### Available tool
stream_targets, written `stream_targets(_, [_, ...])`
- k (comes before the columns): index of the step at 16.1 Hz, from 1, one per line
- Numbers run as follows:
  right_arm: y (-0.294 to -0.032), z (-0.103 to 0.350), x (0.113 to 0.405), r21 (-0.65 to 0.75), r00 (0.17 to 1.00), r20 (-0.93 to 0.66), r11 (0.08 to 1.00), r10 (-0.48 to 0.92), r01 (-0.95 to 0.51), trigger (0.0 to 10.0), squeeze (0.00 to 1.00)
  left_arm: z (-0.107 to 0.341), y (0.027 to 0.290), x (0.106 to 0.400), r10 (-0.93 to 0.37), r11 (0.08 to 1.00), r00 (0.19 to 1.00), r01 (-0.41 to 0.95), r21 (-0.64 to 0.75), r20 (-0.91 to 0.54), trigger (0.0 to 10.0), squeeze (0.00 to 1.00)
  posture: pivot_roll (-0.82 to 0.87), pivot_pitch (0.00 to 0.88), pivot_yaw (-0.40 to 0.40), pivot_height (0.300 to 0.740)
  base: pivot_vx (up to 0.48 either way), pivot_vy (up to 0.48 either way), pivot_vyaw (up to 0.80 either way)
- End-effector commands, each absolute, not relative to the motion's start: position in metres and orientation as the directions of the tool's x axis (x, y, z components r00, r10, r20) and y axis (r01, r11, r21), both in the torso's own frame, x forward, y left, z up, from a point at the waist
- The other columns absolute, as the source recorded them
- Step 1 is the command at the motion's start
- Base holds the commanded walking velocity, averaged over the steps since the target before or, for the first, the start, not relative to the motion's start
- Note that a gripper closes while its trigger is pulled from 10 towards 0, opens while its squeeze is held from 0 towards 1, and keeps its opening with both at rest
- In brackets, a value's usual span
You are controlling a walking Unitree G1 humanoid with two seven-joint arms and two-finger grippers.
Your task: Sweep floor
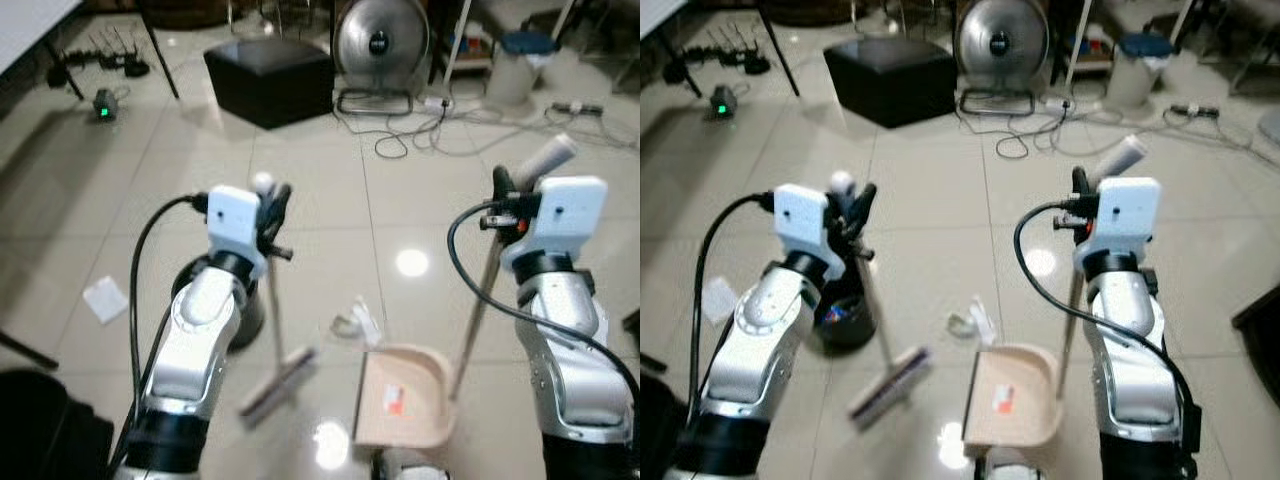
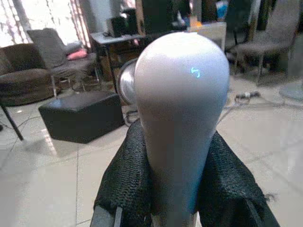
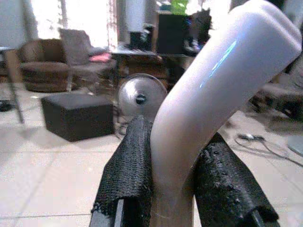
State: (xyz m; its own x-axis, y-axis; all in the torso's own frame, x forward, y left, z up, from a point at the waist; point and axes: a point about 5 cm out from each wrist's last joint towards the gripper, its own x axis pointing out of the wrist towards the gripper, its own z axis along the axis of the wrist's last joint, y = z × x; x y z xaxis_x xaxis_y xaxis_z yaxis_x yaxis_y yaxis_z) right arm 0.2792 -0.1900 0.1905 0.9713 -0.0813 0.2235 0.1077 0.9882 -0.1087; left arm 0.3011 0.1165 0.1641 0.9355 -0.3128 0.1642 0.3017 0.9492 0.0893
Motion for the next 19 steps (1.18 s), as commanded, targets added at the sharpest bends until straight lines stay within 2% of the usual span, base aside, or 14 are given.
stream_targets(1, [-0.193,0.201,0.277,-0.126,0.961,0.260,0.984,-0.089,0.126,10.0,0.00,0.172,0.114,0.300,-0.319,0.948,0.924,0.308,0.085,0.209,10.0,0.00,-0.08,0.122,0.061,0.740,0.435,0.000,-0.80])
stream_targets(2, [-0.193,0.200,0.278,-0.125,0.962,0.259,0.984,-0.090,0.125,10.0,0.00,0.172,0.114,0.301,-0.320,0.947,0.925,0.308,0.087,0.207,10.0,0.00,-0.09,0.115,0.061,0.740,0.435,0.000,-0.80])
stream_targets(10, [-0.189,0.199,0.278,-0.120,0.963,0.257,0.986,-0.086,0.120,10.0,0.00,0.171,0.115,0.301,-0.321,0.947,0.925,0.308,0.093,0.204,10.0,0.00,-0.08,0.104,0.064,0.740,0.437,0.000,0.00])
stream_targets(14, [-0.189,0.197,0.278,-0.117,0.963,0.254,0.986,-0.086,0.119,10.0,0.00,0.170,0.114,0.301,-0.325,0.945,0.924,0.312,0.096,0.200,10.0,0.00,-0.08,0.106,0.065,0.740,0.437,0.000,-0.68])
stream_targets(19, [-0.182,0.195,0.283,-0.131,0.967,0.254,0.990,-0.020,0.055,10.0,0.00,0.169,0.123,0.302,-0.259,0.964,0.945,0.241,0.110,0.202,10.0,0.00,-0.07,0.120,0.065,0.740,0.343,0.000,0.00])
